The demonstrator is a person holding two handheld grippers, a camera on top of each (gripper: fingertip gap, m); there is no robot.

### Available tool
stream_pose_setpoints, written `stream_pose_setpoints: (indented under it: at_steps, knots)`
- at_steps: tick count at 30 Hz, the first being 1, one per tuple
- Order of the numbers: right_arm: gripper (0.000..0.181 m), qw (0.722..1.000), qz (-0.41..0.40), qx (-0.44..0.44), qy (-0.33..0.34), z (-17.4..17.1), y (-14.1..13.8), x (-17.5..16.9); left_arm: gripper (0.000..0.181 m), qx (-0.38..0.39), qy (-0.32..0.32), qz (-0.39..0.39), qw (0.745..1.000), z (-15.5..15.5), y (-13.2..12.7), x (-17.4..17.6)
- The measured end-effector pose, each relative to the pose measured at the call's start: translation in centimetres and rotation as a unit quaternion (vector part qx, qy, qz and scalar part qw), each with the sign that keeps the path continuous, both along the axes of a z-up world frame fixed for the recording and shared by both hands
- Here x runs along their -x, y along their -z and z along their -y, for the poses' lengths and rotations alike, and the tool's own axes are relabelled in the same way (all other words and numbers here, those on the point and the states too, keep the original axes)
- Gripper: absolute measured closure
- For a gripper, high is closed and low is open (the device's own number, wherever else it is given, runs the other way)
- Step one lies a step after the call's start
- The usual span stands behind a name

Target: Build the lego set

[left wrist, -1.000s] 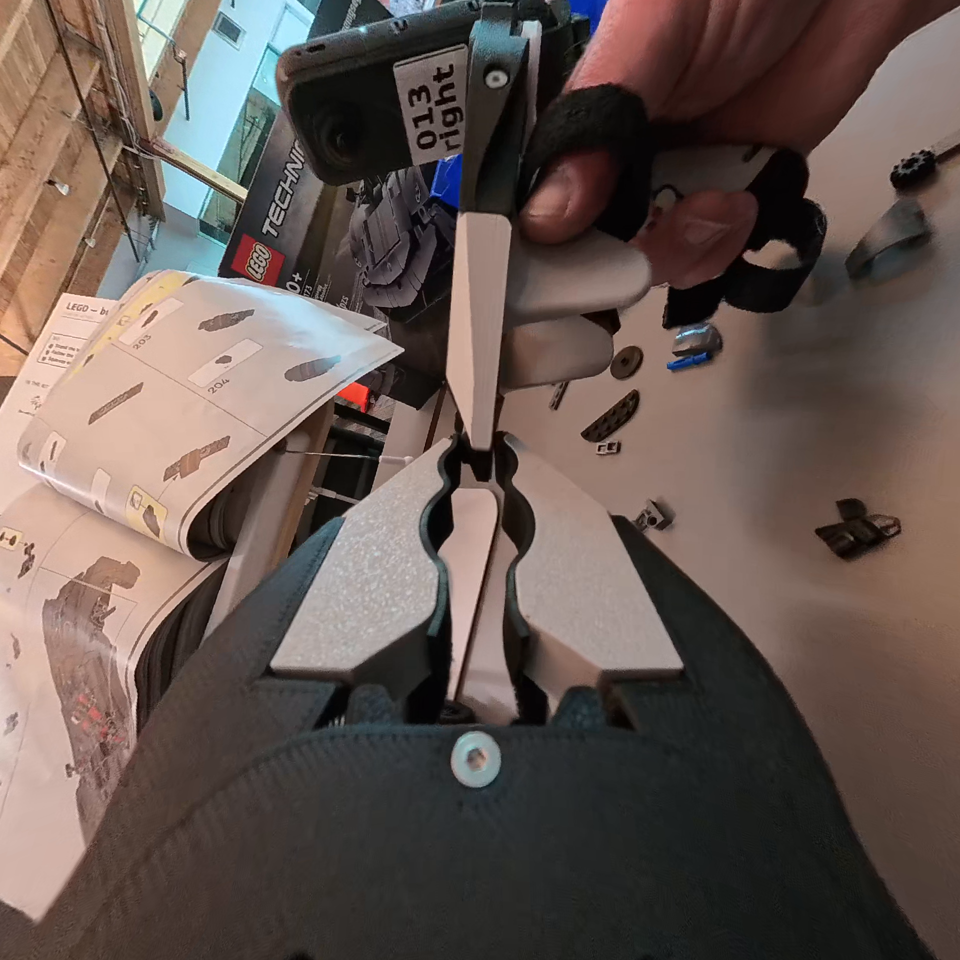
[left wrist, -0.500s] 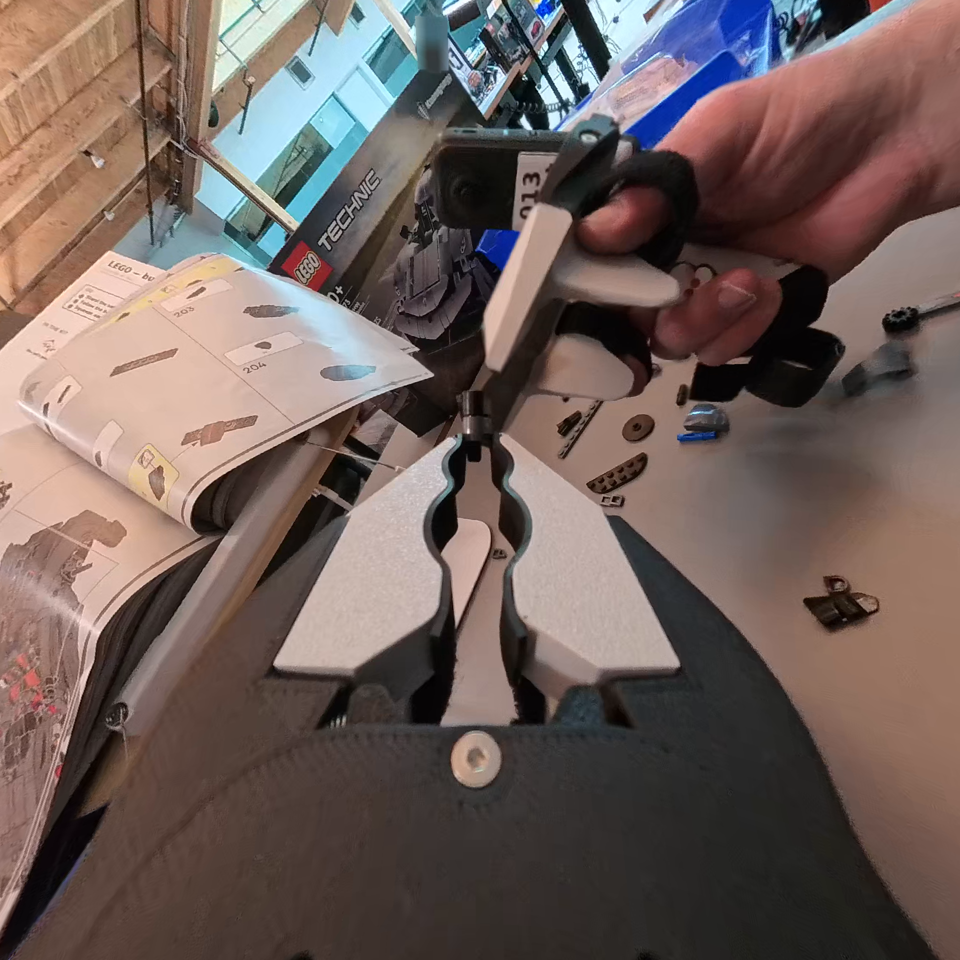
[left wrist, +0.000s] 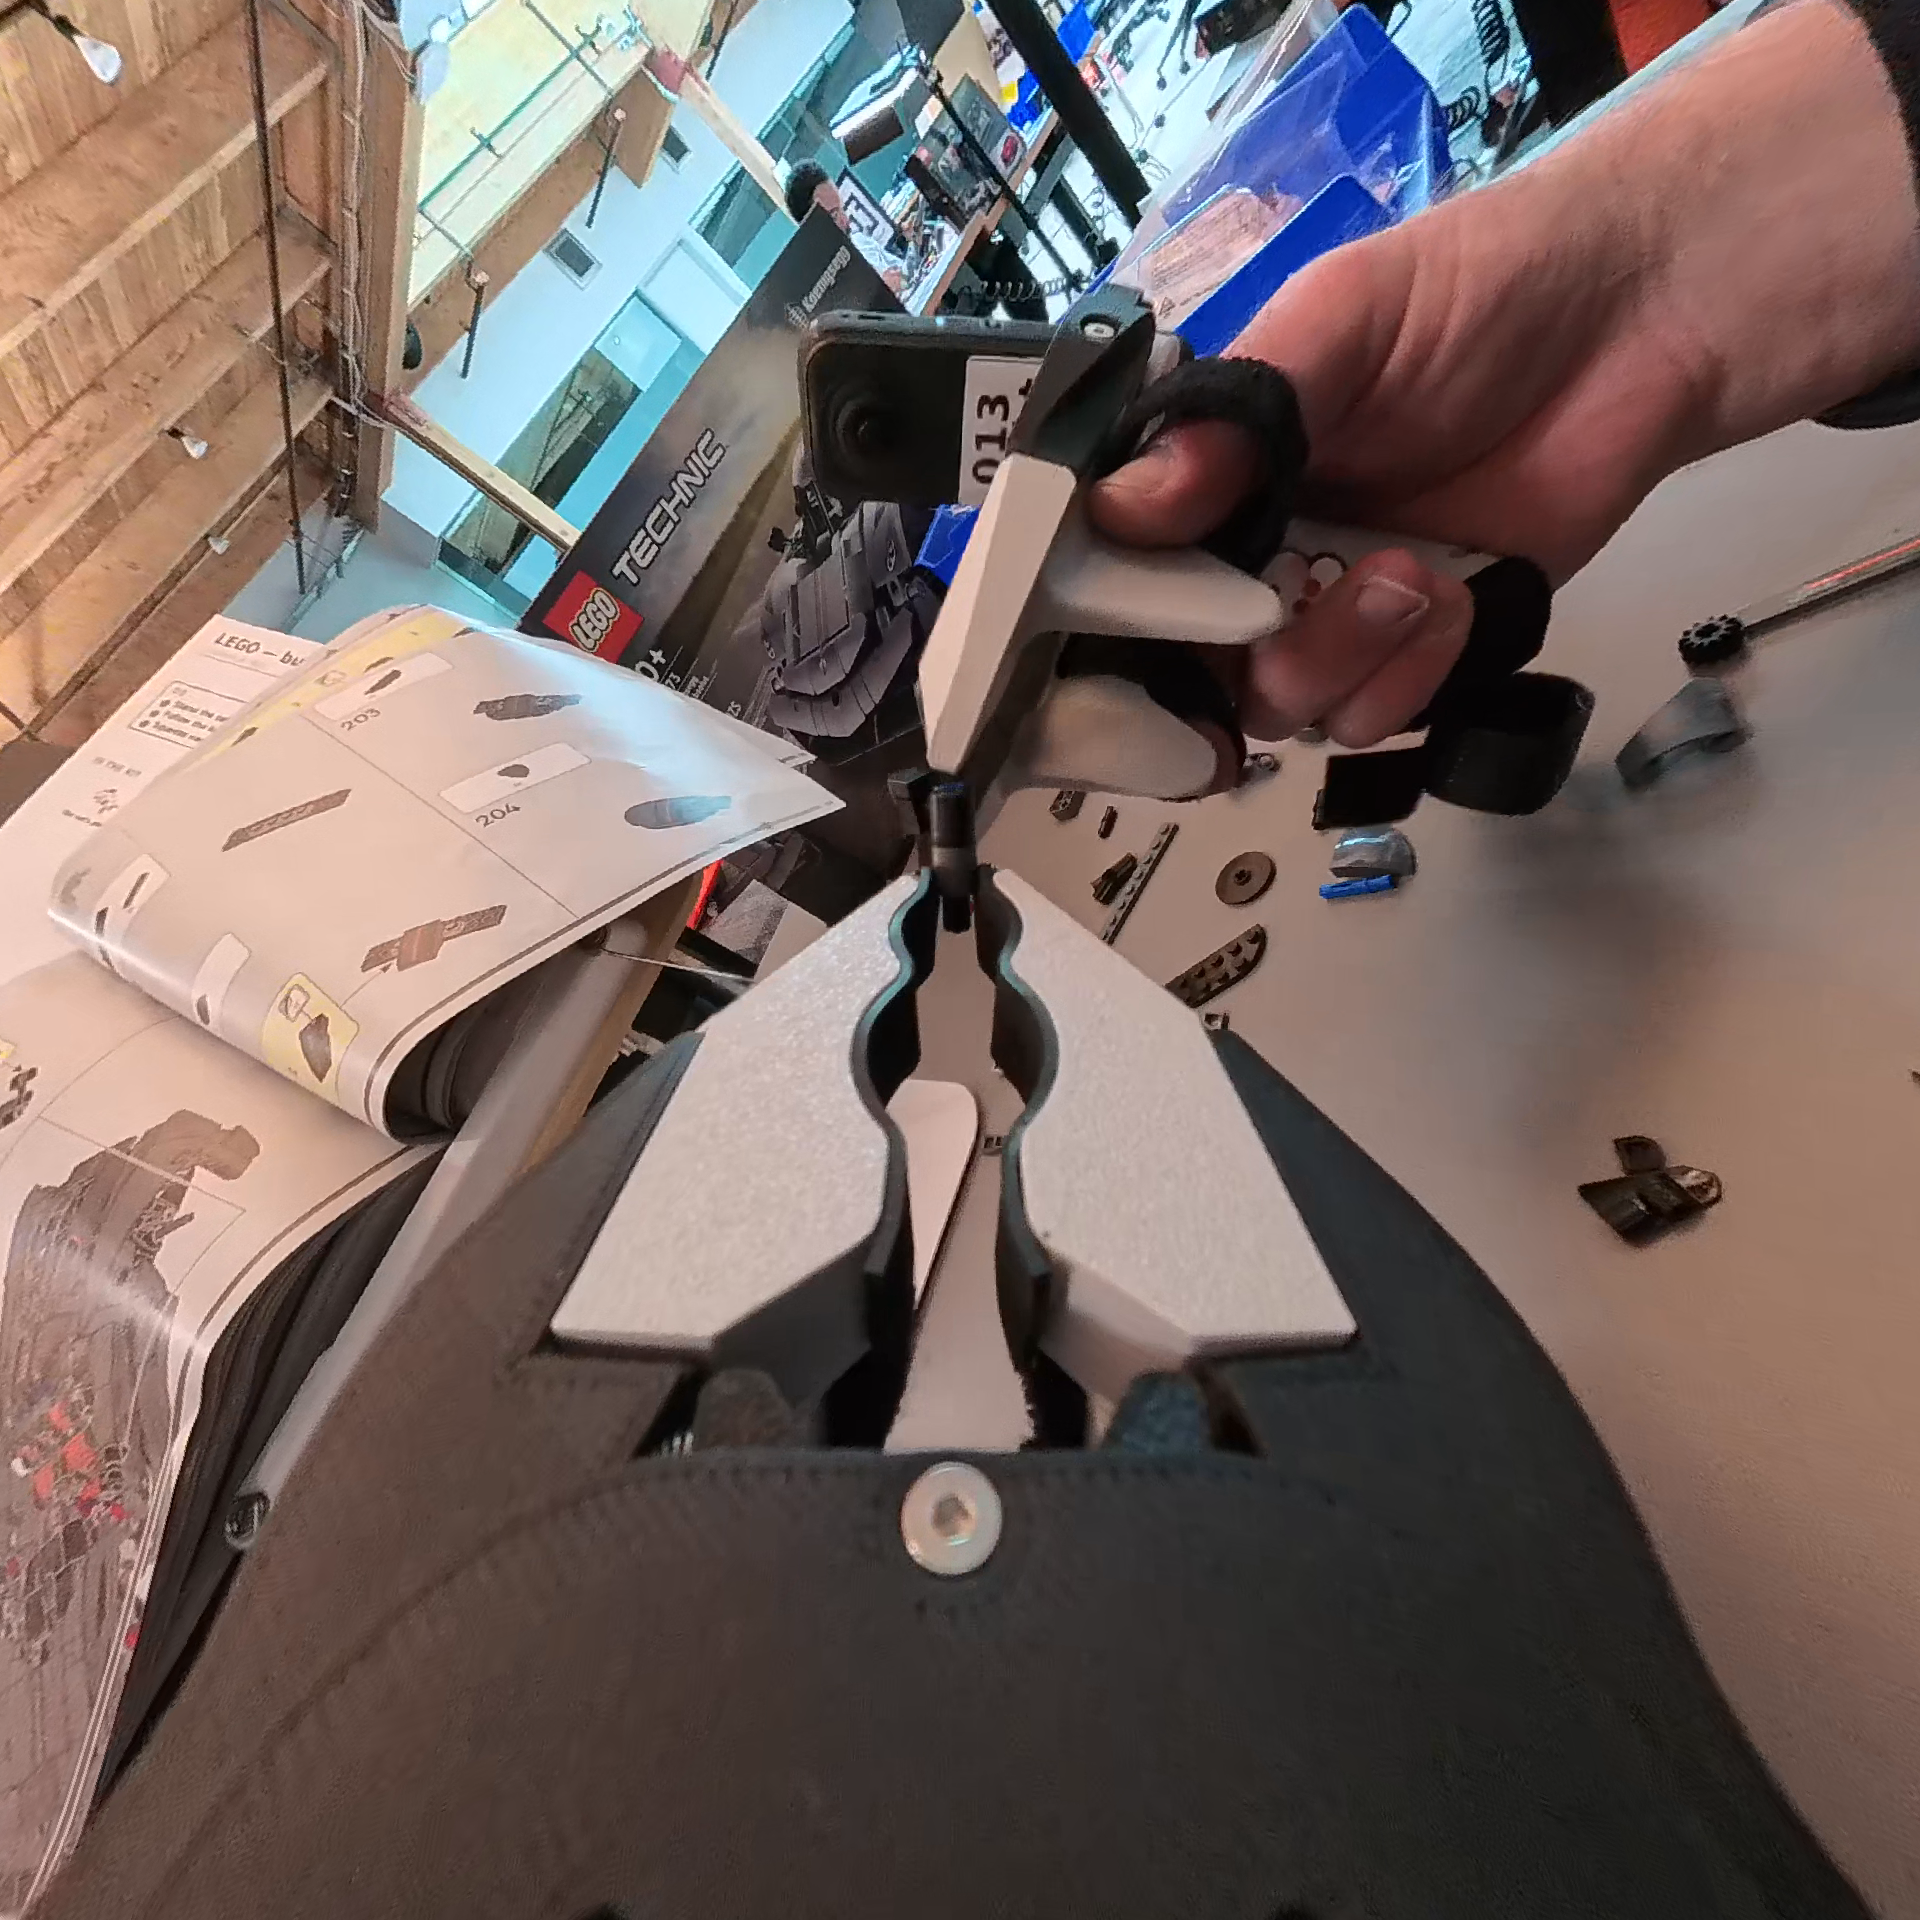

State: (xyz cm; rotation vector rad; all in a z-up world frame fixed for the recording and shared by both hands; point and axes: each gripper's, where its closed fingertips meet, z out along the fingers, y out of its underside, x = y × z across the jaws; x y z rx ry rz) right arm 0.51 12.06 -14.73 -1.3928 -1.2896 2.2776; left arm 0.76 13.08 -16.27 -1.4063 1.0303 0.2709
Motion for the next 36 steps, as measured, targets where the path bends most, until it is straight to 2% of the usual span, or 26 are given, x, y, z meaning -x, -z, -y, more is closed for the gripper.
stream_pose_setpoints:
  at_steps: [1,11,19,26,36]
  knots:
    - [0.165,1.0,-0.003,-0.002,-0.001,0.1,-0.1,0.0,0.177,-0.002,0.005,0.001,1.0,0.1,-0.1,-0.1]
    - [0.173,0.999,-0.009,-0.046,0.002,0.6,-0.1,-0.3,0.176,0.006,0.009,-0.006,1.0,0.3,0.1,0.0]
    - [0.172,0.983,-0.024,-0.175,0.049,1.0,0.0,-0.2,0.176,0.005,0.004,-0.037,0.999,0.4,0.5,0.1]
    - [0.172,0.98,-0.022,-0.193,0.046,1.2,0.3,-0.3,0.176,-0.003,-0.004,-0.069,0.998,0.3,0.8,0.1]
    - [0.173,0.967,-0.045,-0.248,0.046,1.8,0.3,-0.6,0.176,0.018,0.024,-0.048,0.998,0.8,1.0,-0.5]
